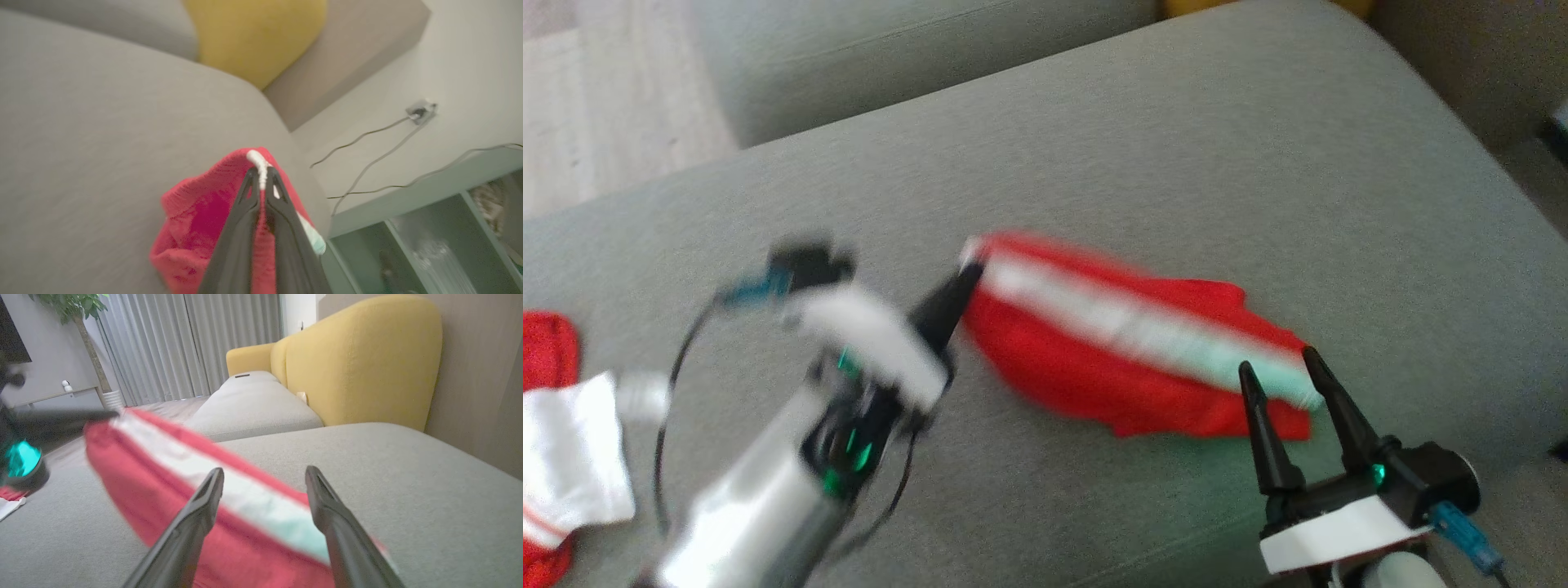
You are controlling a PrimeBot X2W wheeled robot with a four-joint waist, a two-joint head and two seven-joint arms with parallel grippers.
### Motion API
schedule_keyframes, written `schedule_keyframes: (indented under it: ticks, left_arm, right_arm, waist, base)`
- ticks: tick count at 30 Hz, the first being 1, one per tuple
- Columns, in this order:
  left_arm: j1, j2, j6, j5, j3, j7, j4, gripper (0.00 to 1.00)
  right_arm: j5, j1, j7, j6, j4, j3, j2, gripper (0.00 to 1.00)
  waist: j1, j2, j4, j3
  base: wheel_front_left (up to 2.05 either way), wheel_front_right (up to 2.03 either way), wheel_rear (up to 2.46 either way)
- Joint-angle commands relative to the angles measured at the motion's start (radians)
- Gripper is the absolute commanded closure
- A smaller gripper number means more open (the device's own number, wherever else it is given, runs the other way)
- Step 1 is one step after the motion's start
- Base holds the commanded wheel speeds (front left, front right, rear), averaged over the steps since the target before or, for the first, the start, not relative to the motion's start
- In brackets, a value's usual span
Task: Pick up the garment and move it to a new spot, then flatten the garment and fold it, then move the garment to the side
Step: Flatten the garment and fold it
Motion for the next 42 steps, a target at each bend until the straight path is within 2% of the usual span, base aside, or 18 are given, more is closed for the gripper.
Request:
schedule_keyframes:
  ticks: [1, 6, 10, 15, 33, 42]
  left_arm:
    - [0.007, 0.044, 0.007, -0.004, 0.046, -0.035, -0.037, 1.0]
    - [0.166, 0.108, 0.029, 0.0, 0.06, -0.12, -0.027, 1.0]
    - [0.215, 0.117, 0.031, -0.008, 0.091, -0.185, -0.032, 1.0]
    - [0.251, 0.13, 0.029, -0.016, 0.136, -0.233, -0.042, 1.0]
    - [0.257, 0.134, 0.037, 0.006, 0.135, -0.233, -0.061, 1.0]
    - [0.256, 0.132, 0.038, 0.012, 0.127, -0.231, -0.055, 1.0]
  right_arm:
    - [0.023, -0.024, -0.011, 0.008, -0.032, 0.026, 0.003, 0.0]
    - [0.031, -0.027, -0.011, 0.008, -0.008, 0.046, -0.019, 0.0]
    - [0.022, -0.012, -0.011, 0.008, 0.026, 0.034, -0.028, 0.0]
    - [0.029, 0.006, -0.011, 0.008, 0.061, 0.026, -0.031, 0.0]
    - [0.283, -0.107, -0.011, 0.008, 0.201, 0.062, -0.03, 0.0]
    - [0.334, -0.133, -0.011, 0.008, 0.24, 0.078, -0.026, 0.0]
  waist:
    - [0.0, 0.0, 0.051, 0.021]
    - [0.0, 0.0, 0.119, 0.036]
    - [0.0, 0.0, 0.158, 0.046]
    - [0.0, 0.0, 0.165, 0.056]
    - [0.0, 0.0, 0.182, 0.076]
    - [0.0, 0.0, 0.194, 0.073]
  base:
    - [0.0, 0.0, 0.0]
    - [0.0, 0.0, 0.0]
    - [0.0, 0.0, 0.0]
    - [0.0, 0.0, 0.0]
    - [0.0, 0.0, 0.0]
    - [0.0, 0.0, 0.0]
